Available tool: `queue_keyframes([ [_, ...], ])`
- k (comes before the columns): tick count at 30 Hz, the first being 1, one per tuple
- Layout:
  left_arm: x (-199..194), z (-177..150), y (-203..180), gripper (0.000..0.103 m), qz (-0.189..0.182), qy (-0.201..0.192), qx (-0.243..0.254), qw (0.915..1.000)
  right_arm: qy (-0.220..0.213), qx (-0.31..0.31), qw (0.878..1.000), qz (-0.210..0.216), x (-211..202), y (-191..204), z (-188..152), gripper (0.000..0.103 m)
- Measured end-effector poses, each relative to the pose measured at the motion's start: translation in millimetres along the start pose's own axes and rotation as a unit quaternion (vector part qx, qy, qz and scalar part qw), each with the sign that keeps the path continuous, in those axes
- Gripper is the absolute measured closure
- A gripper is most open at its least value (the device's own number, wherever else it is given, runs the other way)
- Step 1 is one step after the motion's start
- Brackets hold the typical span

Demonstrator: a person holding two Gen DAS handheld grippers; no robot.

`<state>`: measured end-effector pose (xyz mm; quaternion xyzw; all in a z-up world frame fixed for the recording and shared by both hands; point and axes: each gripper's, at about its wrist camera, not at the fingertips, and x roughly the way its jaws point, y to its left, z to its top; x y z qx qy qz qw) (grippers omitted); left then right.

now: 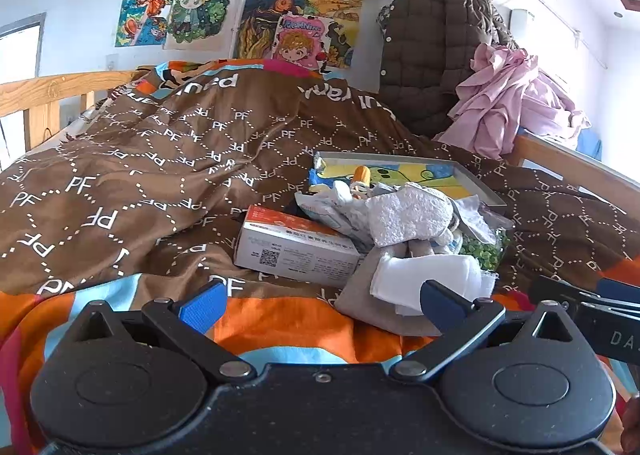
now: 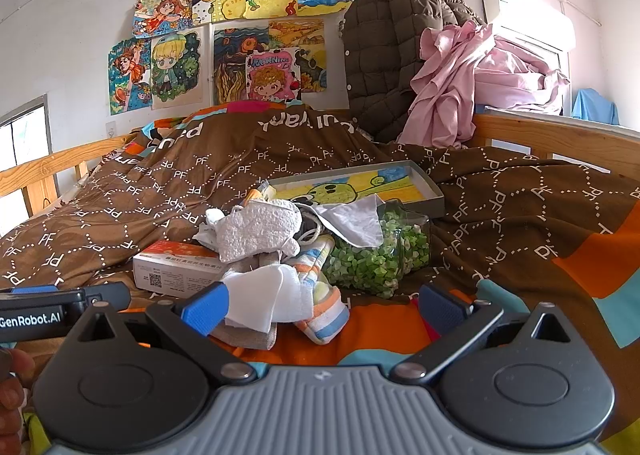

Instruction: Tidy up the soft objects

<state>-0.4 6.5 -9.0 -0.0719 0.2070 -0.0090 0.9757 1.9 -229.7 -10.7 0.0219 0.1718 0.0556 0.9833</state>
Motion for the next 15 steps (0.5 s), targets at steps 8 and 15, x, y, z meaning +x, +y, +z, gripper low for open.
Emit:
queue_keyframes([
  [8, 3.8, 0.8, -3.8, 0.001, 0.019, 0.018, 0.003, 0.9997, -0.002, 0.002, 1.000, 0.000, 0.5, 0.7, 0.5, 0.000],
  [15, -1.6, 6.1, -5.1, 0.001, 0.026, 0.002, -0.006, 0.9996, -0.008, 0.003, 1.000, 0.009, -4.8, 4.8, 3.3, 0.000],
])
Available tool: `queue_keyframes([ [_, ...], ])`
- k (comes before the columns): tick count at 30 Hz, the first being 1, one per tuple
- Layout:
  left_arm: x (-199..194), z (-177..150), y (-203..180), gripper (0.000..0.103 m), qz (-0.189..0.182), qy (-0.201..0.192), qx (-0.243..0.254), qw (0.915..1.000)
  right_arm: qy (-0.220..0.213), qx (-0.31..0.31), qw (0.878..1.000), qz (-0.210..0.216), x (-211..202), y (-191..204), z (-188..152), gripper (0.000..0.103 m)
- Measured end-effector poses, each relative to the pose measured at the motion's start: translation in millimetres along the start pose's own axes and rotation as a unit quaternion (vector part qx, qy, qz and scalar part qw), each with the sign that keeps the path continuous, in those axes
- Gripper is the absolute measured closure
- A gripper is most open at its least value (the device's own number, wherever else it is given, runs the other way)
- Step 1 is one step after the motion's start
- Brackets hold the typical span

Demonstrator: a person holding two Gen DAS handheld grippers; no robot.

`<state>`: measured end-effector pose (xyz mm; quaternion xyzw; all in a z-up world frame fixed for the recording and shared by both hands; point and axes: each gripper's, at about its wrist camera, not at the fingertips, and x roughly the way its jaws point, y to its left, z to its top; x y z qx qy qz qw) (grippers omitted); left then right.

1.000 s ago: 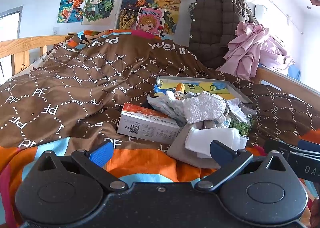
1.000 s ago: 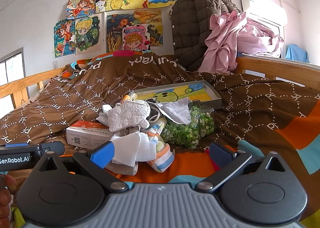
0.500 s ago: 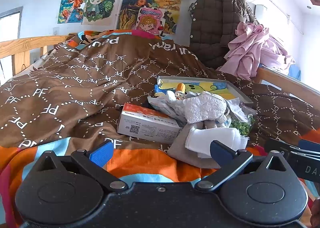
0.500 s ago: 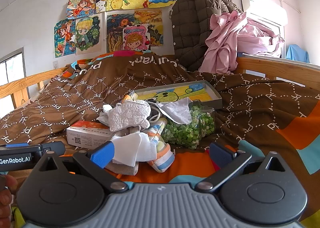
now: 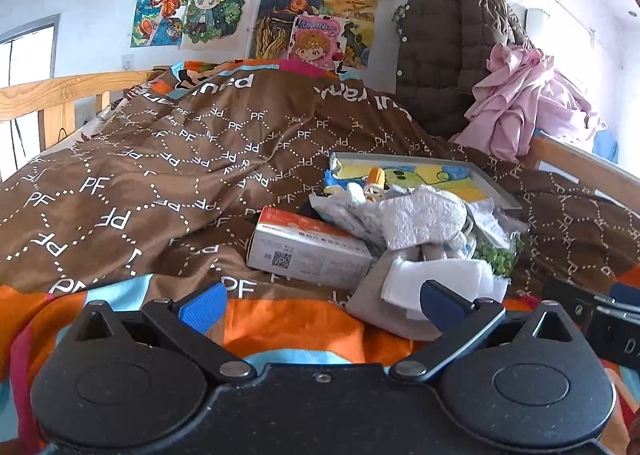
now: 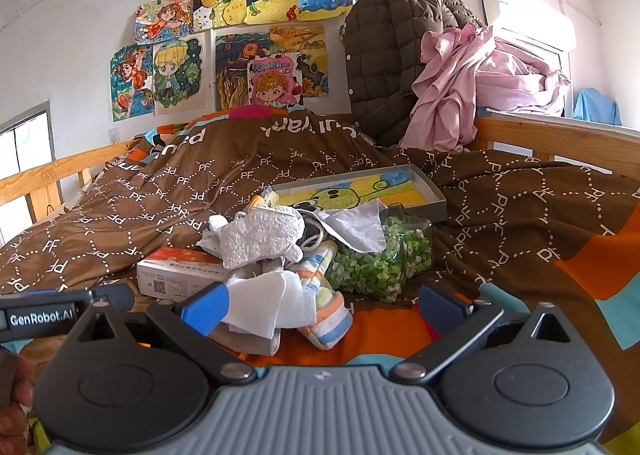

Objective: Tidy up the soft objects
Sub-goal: 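Reach into the pile and grasp the white tissue with the right gripper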

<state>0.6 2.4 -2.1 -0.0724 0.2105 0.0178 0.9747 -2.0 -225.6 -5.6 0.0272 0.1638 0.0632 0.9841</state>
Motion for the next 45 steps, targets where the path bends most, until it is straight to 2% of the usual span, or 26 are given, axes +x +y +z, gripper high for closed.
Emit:
queue_keyframes([
  [5, 4, 8, 1, 0.001, -0.010, 0.009, -0.020, 0.9997, -0.002, 0.013, 1.000, 0.000, 0, -9, 4, 0.000],
  [9, 12, 16, -6, 0.001, -0.020, 0.004, 0.005, 0.9998, -0.008, 0.024, 1.000, 0.017, 4, -19, 14, 0.000],
  [16, 37, 24, -16, 0.001, -0.080, 0.026, -0.013, 0.9964, -0.008, -0.026, 0.999, 0.031, 28, -31, 27, 0.000],
  [23, 68, 28, -22, 0.001, -0.102, 0.047, -0.026, 0.9933, 0.000, -0.058, 0.997, 0.047, 53, -42, 31, 0.000],
  [26, 85, 29, -17, 0.001, -0.114, 0.088, -0.043, 0.9887, 0.003, -0.087, 0.994, 0.062, 63, -41, 31, 0.000],
  [29, 92, 29, -8, 0.001, -0.128, 0.098, -0.078, 0.9838, 0.011, -0.125, 0.988, 0.085, 76, -38, 29, 0.000],
  [31, 96, 29, -6, 0.001, -0.122, 0.097, -0.070, 0.9852, 0.016, -0.147, 0.984, 0.098, 84, -34, 25, 0.000],
  [34, 104, 30, -6, 0.001, -0.105, 0.092, -0.023, 0.9900, 0.026, -0.176, 0.977, 0.116, 96, -27, 18, 0.000],
  [36, 112, 32, -4, 0.001, -0.106, 0.107, -0.011, 0.9885, 0.032, -0.190, 0.972, 0.132, 101, -21, 14, 0.000],
  [40, 128, 32, 3, 0.001, -0.113, 0.124, -0.017, 0.9857, 0.030, -0.218, 0.966, 0.138, 105, -11, 10, 0.000],
  [45, 146, 34, 9, 0.001, -0.149, 0.148, -0.044, 0.9767, 0.033, -0.221, 0.961, 0.166, 109, -9, 8, 0.006],
])
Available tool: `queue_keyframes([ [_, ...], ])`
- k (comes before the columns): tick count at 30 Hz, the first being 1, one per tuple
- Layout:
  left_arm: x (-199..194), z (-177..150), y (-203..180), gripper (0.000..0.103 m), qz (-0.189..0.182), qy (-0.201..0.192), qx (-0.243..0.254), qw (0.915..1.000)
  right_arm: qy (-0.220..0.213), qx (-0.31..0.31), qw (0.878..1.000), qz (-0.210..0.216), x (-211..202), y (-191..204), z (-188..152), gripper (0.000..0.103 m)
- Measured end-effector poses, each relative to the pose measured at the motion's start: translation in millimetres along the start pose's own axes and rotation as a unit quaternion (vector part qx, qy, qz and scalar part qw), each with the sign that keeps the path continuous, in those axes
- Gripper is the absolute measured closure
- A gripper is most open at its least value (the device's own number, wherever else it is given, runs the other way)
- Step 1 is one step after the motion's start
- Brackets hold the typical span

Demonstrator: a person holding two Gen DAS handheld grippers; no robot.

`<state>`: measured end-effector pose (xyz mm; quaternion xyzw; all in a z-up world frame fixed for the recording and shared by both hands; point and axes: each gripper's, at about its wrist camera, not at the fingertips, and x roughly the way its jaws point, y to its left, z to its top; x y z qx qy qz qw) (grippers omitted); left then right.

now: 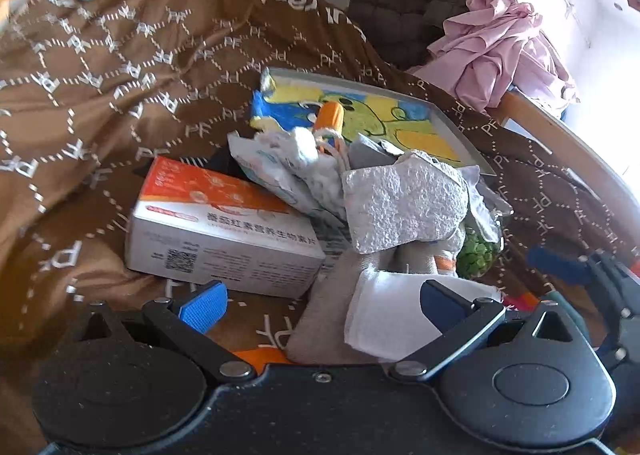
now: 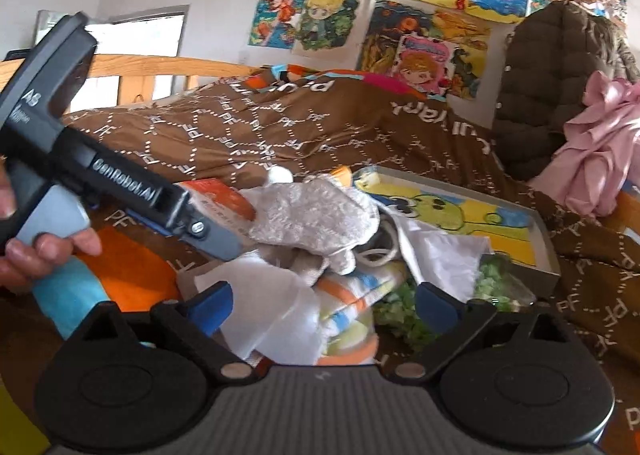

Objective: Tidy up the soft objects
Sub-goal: 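Reach into the pile and grasp the white tissue with the right gripper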

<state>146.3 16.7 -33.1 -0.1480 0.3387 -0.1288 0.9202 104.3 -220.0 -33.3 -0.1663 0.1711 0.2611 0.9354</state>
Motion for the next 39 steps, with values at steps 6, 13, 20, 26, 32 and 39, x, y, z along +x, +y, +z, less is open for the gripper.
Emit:
queue_keyframes([
  [6, 12, 1, 3, 0.001, -0.039, 0.016, -0.026, 0.9988, 0.017, -0.007, 1.000, 0.015, 14, 4, -6, 0.018],
  [13, 21, 1, 10, 0.001, -0.066, 0.035, -0.075, 0.9944, 0.015, -0.039, 0.999, 0.026, 15, 16, -8, 0.036],
  [20, 21, 0, 17, 0.004, -0.087, 0.038, -0.120, 0.9882, 0.032, -0.081, 0.996, 0.023, 20, 32, -13, 0.072],
  [26, 21, -5, 15, 0.013, -0.087, 0.039, -0.127, 0.9873, 0.039, -0.089, 0.995, 0.009, 16, 32, -12, 0.089],
  [32, 26, -12, 9, 0.018, -0.072, 0.047, -0.103, 0.9910, 0.053, -0.063, 0.997, -0.012, 14, 17, -9, 0.091],
  [39, 33, -17, -16, 0.038, -0.025, 0.058, -0.039, 0.9973, 0.043, -0.028, 0.998, -0.034, 7, -4, -5, 0.092],
])
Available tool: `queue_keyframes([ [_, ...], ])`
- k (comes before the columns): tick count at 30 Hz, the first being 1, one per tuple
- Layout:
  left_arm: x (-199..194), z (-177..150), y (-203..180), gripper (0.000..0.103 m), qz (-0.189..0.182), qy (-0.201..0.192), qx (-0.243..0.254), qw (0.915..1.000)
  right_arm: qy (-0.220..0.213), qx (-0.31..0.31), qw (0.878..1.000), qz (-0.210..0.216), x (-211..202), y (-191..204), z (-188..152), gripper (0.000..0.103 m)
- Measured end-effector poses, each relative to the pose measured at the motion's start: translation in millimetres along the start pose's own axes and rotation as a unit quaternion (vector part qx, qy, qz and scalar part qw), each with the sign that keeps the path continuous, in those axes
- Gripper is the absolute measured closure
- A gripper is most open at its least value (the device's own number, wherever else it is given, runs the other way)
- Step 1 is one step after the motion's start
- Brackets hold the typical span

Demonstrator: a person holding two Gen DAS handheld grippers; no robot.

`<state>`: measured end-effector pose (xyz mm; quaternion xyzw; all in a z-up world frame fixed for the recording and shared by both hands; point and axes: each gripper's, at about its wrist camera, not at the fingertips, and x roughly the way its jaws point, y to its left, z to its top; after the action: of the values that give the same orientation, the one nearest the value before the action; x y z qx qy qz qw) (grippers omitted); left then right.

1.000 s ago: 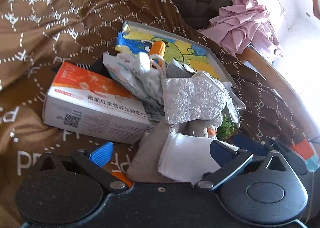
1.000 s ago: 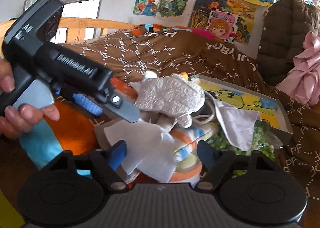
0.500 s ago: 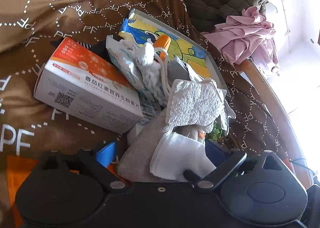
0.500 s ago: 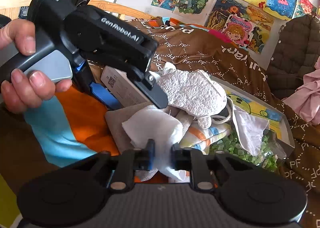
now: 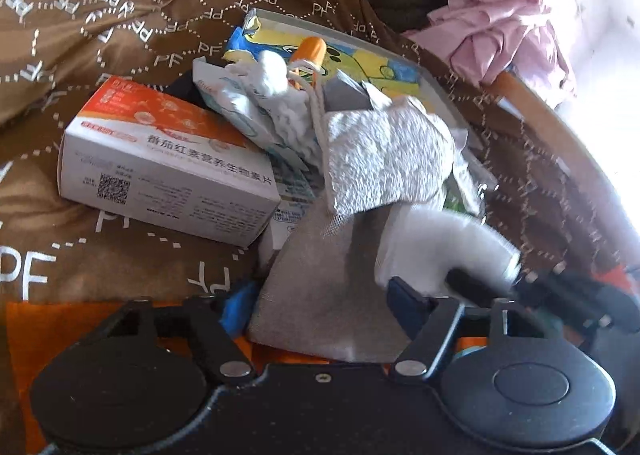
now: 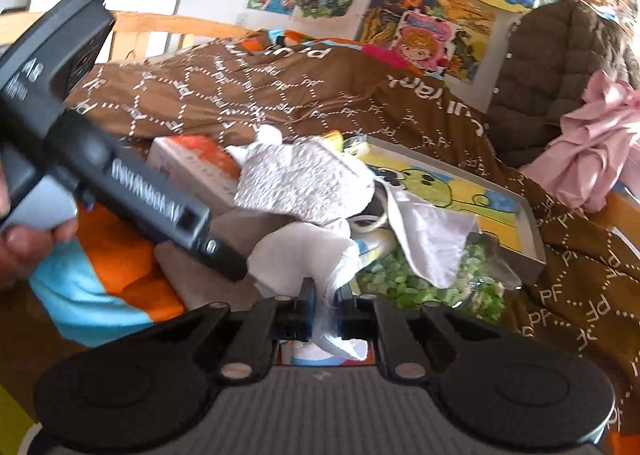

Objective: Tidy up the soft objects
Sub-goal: 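Reach into the pile and grasp the white tissue with the right gripper, then grasp the grey drawstring pouch with the left gripper while the right gripper lifts the tissue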

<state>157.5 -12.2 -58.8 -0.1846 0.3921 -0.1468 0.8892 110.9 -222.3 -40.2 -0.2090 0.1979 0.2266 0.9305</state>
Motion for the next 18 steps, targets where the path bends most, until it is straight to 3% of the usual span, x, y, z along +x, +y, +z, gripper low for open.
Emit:
queue_keyframes([
  [2, 1, -4, -10, 0.050, 0.019, 0.003, 0.019, 0.9996, -0.004, 0.005, 1.000, -0.004, -2, -5, 0, 0.093],
  [3, 1, -5, -14, 0.064, 0.030, 0.005, 0.031, 0.9991, -0.006, 0.008, 1.000, -0.006, -2, -7, 0, 0.093],
  [4, 1, -8, -19, 0.070, 0.043, 0.007, 0.043, 0.9981, -0.007, 0.011, 1.000, -0.007, -3, -9, 1, 0.093],
  [9, -8, -16, -35, 0.091, 0.070, -0.009, 0.059, 0.9958, -0.018, 0.025, 0.999, -0.013, -14, -16, 1, 0.094],
  [15, -26, -18, -57, 0.095, 0.097, -0.023, 0.090, 0.9909, -0.037, 0.059, 0.997, -0.033, -34, -29, 2, 0.094],
  [18, -38, -21, -70, 0.095, 0.128, -0.037, 0.125, 0.9831, -0.045, 0.072, 0.996, -0.041, -40, -35, 3, 0.094],
])
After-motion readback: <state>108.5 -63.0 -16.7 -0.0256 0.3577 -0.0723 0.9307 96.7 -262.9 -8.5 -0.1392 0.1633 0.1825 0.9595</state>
